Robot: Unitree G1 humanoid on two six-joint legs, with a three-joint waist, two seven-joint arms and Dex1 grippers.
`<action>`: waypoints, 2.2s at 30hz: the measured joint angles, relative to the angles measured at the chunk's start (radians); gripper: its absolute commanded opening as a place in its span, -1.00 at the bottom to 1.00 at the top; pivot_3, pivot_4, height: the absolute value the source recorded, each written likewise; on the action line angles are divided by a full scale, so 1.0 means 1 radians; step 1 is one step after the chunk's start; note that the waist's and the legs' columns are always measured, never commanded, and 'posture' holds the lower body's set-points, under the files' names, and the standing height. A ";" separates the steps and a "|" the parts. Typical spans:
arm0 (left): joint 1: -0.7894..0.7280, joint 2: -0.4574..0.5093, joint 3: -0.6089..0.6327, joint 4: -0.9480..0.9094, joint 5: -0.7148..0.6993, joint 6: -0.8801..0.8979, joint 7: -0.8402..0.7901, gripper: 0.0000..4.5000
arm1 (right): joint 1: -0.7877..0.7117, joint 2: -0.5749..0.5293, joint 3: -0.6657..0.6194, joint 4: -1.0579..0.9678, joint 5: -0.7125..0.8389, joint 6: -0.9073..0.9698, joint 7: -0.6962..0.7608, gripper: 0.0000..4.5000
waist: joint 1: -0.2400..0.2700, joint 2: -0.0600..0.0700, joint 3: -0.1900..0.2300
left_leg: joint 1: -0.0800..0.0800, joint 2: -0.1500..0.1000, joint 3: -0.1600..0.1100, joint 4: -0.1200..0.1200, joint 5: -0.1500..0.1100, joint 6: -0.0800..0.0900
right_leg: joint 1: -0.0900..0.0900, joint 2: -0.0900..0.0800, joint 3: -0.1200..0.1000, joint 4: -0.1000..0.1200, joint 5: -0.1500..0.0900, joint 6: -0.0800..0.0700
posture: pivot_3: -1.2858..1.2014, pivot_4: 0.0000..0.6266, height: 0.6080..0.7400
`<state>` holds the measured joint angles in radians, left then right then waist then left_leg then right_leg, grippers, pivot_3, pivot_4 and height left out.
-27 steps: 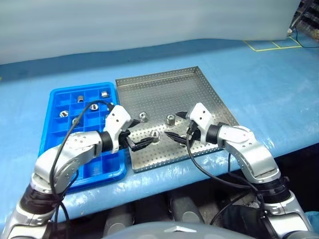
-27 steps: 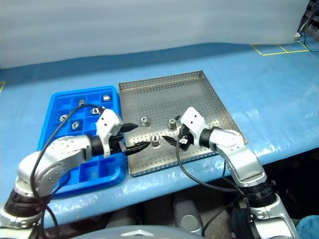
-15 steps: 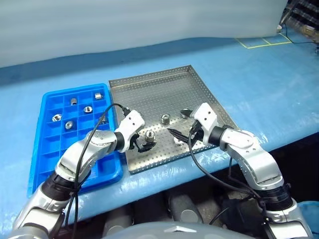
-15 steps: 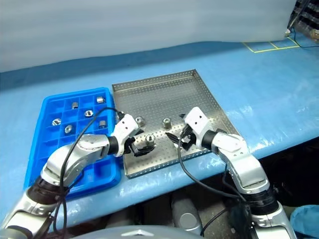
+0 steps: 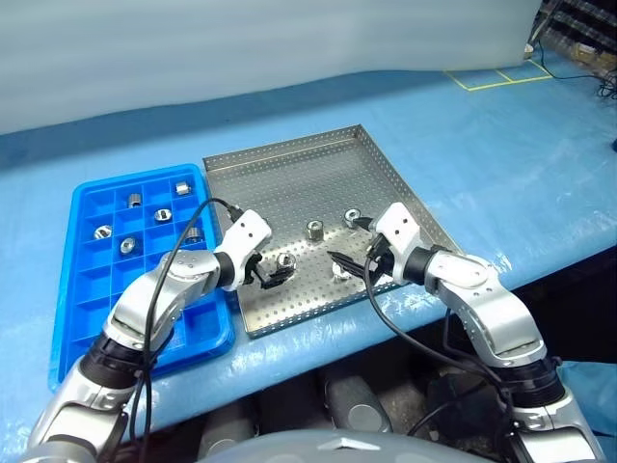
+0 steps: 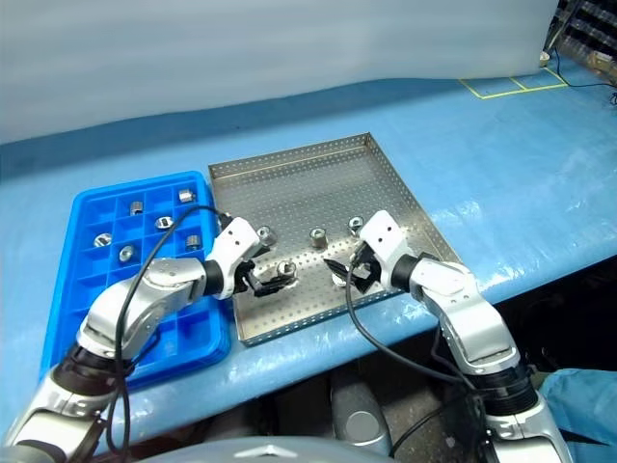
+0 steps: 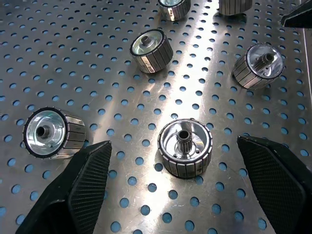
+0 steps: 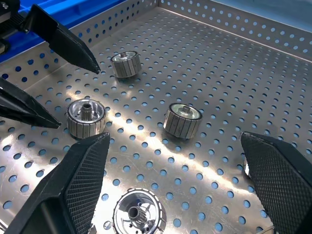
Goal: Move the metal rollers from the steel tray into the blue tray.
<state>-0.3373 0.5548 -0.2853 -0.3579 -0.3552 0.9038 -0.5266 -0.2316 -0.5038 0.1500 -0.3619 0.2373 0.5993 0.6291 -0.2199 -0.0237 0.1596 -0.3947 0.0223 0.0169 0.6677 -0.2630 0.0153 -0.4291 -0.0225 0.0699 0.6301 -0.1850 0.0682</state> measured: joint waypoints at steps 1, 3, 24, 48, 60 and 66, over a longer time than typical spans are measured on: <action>0.000 -0.003 -0.002 0.000 0.002 0.000 -0.001 0.99 | -0.004 0.001 0.001 0.002 0.000 0.000 0.002 1.00 | 0.000 0.000 0.000 | 0.000 0.000 0.000 0.000 0.000 0.000 | 0.000 0.000 0.000 0.000 0.000 0.000 | -0.16 -0.52 1.00; 0.003 -0.003 -0.004 0.000 0.004 0.000 -0.001 0.99 | -0.009 0.001 0.001 0.005 0.000 0.000 0.005 1.00 | 0.000 0.000 0.000 | 0.000 0.000 0.000 0.000 0.000 0.000 | 0.000 0.000 0.000 0.000 0.000 0.000 | -0.16 -0.52 1.00; 0.009 -0.061 -0.057 0.084 0.085 -0.018 -0.015 0.30 | -0.023 0.005 0.060 0.048 -0.021 0.002 0.019 1.00 | 0.014 0.000 0.000 | 0.000 0.000 0.000 0.001 0.000 0.000 | 0.000 0.000 0.000 0.001 0.001 0.000 | -0.16 -0.52 1.00; 0.058 -0.089 0.028 0.042 0.072 -0.014 -0.016 -0.23 | -0.028 0.044 0.111 0.090 -0.044 0.001 0.041 1.00 | 0.014 0.000 0.000 | 0.000 0.000 0.000 0.001 0.000 0.000 | 0.000 0.000 0.000 0.003 0.001 -0.001 | -0.12 -0.52 1.00; 0.257 -0.029 0.611 -0.327 -0.053 0.151 0.115 -0.23 | -0.085 0.085 0.128 0.073 0.118 0.023 0.224 1.00 | 0.048 0.000 0.000 | 0.001 0.001 -0.002 0.003 0.000 0.000 | 0.000 0.001 -0.001 0.006 0.000 -0.001 | -0.01 -0.52 1.00; 0.363 -0.139 0.825 -0.323 0.046 0.182 0.327 -0.23 | -0.110 0.094 0.144 0.092 0.106 0.018 0.215 1.00 | 0.111 -0.004 -0.001 | 0.001 0.001 -0.003 0.009 0.000 0.000 | 0.000 0.000 -0.003 0.010 -0.001 -0.003 | 0.02 -0.52 1.00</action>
<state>0.0259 0.4157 0.5394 -0.6814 -0.3093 1.0853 -0.1991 -0.3416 -0.4100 0.2941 -0.2698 0.3434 0.6175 0.8444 -0.1086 -0.0277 0.1586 -0.3941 0.0229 0.0135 0.6764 -0.2629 0.0149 -0.4288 -0.0227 0.0670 0.6399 -0.1859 0.0652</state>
